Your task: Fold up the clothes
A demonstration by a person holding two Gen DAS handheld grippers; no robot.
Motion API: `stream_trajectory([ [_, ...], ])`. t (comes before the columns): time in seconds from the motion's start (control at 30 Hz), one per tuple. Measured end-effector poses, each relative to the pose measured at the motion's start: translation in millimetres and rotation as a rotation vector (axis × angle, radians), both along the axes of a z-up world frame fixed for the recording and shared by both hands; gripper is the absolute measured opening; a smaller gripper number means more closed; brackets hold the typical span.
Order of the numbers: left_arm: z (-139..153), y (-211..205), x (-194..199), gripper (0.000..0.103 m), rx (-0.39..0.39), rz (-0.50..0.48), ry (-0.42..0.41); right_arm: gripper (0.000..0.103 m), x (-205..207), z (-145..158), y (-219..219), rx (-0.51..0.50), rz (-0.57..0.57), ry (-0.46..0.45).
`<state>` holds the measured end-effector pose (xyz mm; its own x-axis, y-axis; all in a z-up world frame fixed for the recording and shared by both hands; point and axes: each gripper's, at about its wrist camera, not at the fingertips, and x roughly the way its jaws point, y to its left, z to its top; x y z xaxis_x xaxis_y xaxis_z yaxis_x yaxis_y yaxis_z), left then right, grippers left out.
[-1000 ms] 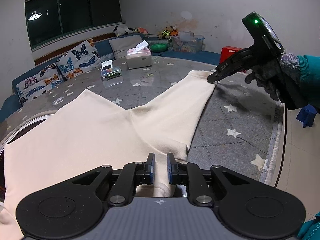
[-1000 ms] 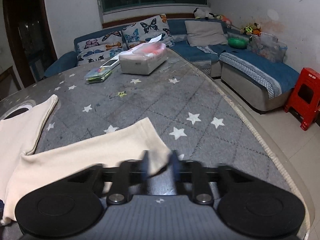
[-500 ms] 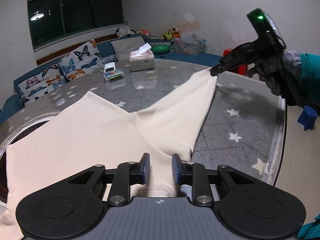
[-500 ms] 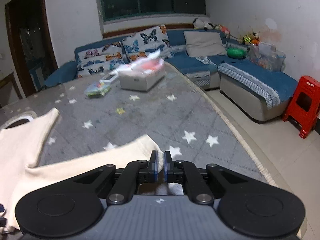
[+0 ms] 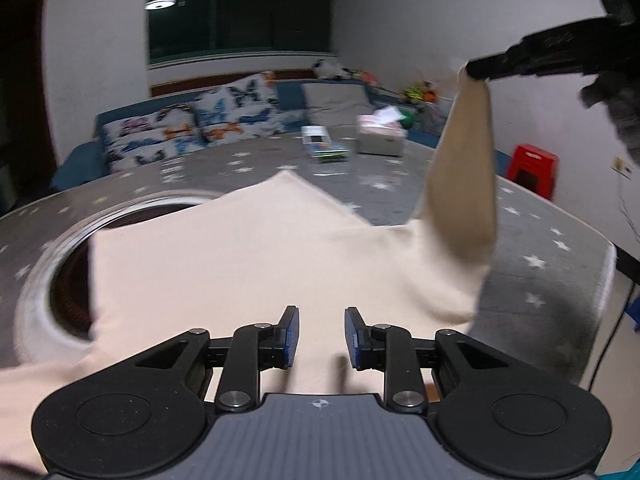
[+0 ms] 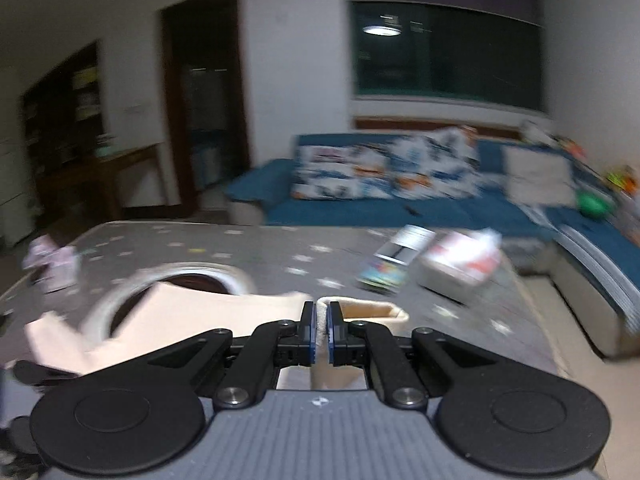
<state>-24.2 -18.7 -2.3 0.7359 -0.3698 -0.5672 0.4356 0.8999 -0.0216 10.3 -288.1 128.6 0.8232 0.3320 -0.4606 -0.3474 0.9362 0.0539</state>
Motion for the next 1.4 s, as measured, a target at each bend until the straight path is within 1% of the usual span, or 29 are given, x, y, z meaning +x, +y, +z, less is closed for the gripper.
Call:
stream_trajectory([
  [0.17,0,38,-11,0.027,-0.022,0.094,-0.003,0.005,-1,8,72,-0.035,0.203,0.0],
  [0.3,-3,59,-20,0.027,-0.041,0.152,-0.002,0.005,2,-4,126,-0.07,0.333,0.037],
  [0.4,-5,68,-25,0.027,-0.053,0.178,0.001,0.005,5,-20,158,-0.095,0.401,0.082],
  [0.57,-8,81,-33,0.027,-0.072,0.212,0.006,0.005,2,-48,194,-0.11,0.495,0.158],
  [0.67,-8,85,-36,0.027,-0.074,0.221,0.008,0.01,-1,-59,203,-0.109,0.531,0.186],
  [0.83,-5,87,-40,0.027,-0.071,0.228,0.002,0.012,-5,-44,181,-0.103,0.51,0.151],
  [0.93,0,85,-42,0.027,-0.062,0.226,-0.016,0.012,-5,-41,158,-0.155,0.464,0.149],
  [1.0,5,81,-43,0.027,-0.061,0.218,-0.037,0.012,-4,-46,140,-0.193,0.423,0.173],
  [1.1,10,75,-42,0.027,-0.069,0.194,-0.054,0.012,-5,-62,113,-0.24,0.362,0.231],
  [1.23,6,68,-28,0.027,-0.054,0.194,-0.028,0.012,-10,-87,88,-0.289,0.311,0.293],
  [1.33,2,66,-14,0.027,-0.049,0.212,-0.003,0.012,-12,-93,77,-0.283,0.296,0.3],
  [1.4,0,64,-4,0.027,-0.037,0.222,0.004,0.012,-9,-93,75,-0.265,0.29,0.288],
])
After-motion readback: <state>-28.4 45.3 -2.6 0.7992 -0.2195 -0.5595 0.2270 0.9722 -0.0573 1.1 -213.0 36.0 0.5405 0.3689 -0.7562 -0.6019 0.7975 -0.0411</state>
